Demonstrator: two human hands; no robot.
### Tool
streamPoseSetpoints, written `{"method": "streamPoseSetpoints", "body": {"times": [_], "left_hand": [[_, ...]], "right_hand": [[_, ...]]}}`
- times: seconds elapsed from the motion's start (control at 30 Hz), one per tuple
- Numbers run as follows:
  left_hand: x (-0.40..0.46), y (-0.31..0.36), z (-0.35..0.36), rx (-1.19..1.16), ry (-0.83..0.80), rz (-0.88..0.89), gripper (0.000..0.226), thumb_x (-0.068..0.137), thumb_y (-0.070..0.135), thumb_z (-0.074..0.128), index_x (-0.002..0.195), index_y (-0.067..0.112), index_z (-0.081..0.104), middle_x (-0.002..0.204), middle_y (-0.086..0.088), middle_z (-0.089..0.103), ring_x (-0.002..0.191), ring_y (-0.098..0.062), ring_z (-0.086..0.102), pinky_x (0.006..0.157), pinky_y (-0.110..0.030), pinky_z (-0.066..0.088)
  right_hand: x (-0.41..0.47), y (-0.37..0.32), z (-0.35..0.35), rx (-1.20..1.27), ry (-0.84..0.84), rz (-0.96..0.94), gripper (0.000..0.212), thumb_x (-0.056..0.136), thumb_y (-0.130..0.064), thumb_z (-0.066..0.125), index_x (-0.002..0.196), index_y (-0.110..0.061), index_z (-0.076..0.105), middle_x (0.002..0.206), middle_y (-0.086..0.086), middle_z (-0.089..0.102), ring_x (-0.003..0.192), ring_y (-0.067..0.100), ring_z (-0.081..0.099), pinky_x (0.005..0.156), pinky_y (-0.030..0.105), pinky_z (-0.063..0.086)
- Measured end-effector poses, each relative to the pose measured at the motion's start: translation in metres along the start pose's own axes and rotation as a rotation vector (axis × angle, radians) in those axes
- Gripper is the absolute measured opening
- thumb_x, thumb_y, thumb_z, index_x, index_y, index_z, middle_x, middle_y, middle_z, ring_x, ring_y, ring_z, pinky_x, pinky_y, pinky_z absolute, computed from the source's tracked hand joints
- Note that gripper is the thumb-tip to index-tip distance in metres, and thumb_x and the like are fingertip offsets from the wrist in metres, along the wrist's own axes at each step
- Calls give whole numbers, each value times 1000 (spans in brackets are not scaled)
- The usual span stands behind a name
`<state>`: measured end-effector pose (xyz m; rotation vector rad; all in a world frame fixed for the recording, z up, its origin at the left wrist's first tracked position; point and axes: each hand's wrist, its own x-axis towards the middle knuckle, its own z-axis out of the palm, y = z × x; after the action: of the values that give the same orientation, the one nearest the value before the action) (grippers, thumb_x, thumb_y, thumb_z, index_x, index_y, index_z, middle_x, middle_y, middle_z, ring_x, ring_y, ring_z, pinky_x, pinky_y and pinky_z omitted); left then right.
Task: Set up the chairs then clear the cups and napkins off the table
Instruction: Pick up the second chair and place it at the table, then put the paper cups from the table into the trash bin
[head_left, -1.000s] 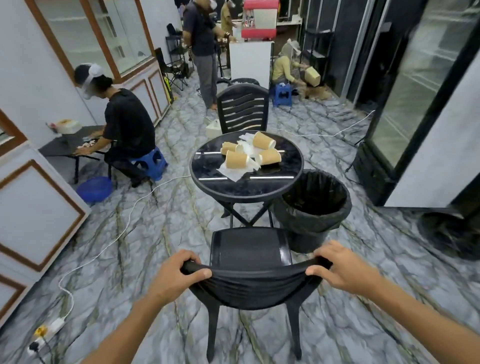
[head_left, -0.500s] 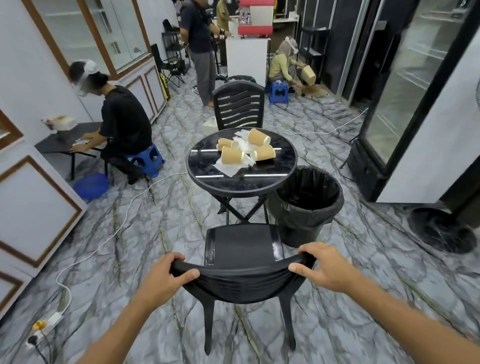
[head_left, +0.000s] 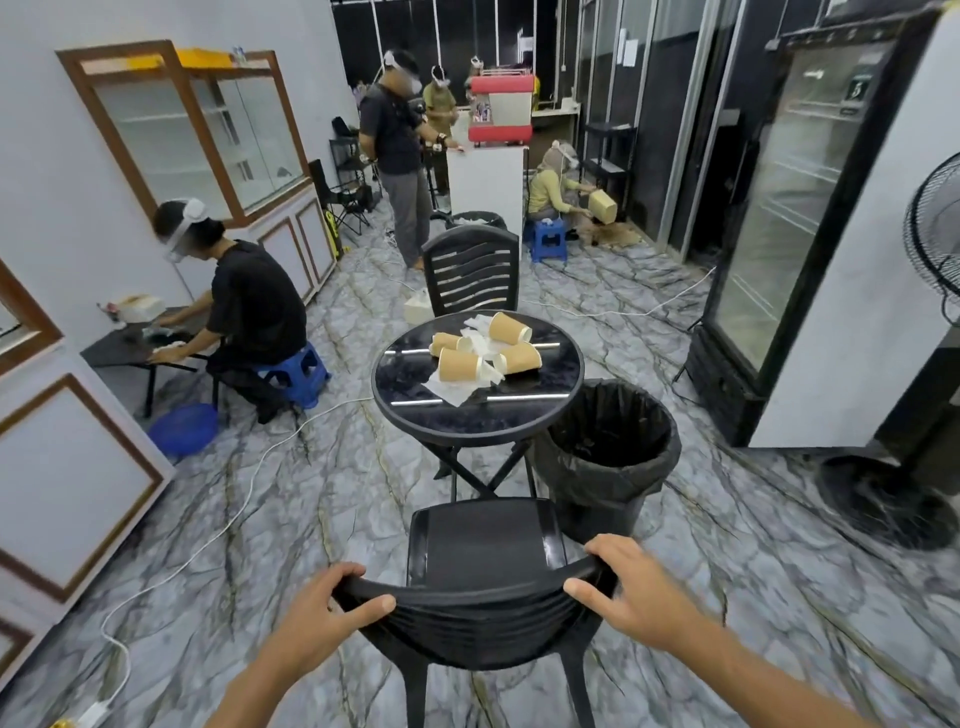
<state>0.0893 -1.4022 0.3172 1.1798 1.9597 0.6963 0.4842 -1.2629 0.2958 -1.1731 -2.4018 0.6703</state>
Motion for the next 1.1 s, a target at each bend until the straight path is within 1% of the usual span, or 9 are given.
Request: {"method": "streamPoseSetpoints", "body": {"times": [0.23,0.33,0.43,0.5,0.57,0.63,0.77,0.93,1.1], "left_hand": [[3,14,-13,-26,-4,-12,79,54,72,87,123,42,60,130,19,59,123,-8,52,98,-33,41],[6,29,-10,36,-35,19,68,63,50,91,123,45,60,130,21,60,124,-8,53,100,-32,42],[17,58,6,180,25,94,46,78,33,85,118,41,64,124,20,64,122,-8,59,88,-24,46],[27,90,26,294,84,156,38,83,33,81,116,38,63,119,16,65,116,-8,62,85,-18,45],[42,127,54,356,111,213,39,87,32,78,123,29,62,121,7,66,116,-13,63,90,-22,46],[57,168,89,441,42,231,46,92,38,71,133,21,58,129,3,63,118,-13,60,97,-22,44],[86,259,159,467,-105,251,61,96,56,55,148,26,43,148,8,50,131,-11,49,107,-24,40],[105,352,230,458,-175,355,65,97,58,53,152,27,37,156,6,41,141,-14,41,115,-34,38],[118,409,274,459,-195,433,67,96,58,54,153,26,37,157,7,39,143,-13,39,114,-29,35]], "right_hand": [[8,7,-20,96,-140,99,66,83,-81,42,128,-35,54,127,-20,52,120,-2,44,99,14,35],[4,27,-36,91,-173,154,63,91,-67,46,141,-28,46,141,-17,46,131,3,40,107,21,34],[2,56,-61,36,-160,200,56,97,-52,47,146,-25,39,150,-11,39,136,6,36,110,22,31],[3,78,-86,-1,-166,222,57,97,-52,46,147,-25,37,153,-8,36,139,8,32,112,22,28],[6,102,-115,-32,-180,241,62,97,-56,44,149,-24,34,155,-6,34,141,11,30,113,25,28],[9,127,-146,-57,-195,252,67,95,-60,42,150,-23,32,155,-5,33,141,13,30,113,29,30],[19,171,-207,-109,-173,242,75,90,-67,40,150,-24,30,155,-4,34,140,15,31,112,31,33],[27,203,-262,-152,-103,182,72,91,-64,40,150,-23,30,154,-3,35,140,14,31,112,32,32],[31,227,-297,-198,-107,141,71,92,-65,39,148,-22,33,153,-2,37,139,15,34,112,32,32]]}}
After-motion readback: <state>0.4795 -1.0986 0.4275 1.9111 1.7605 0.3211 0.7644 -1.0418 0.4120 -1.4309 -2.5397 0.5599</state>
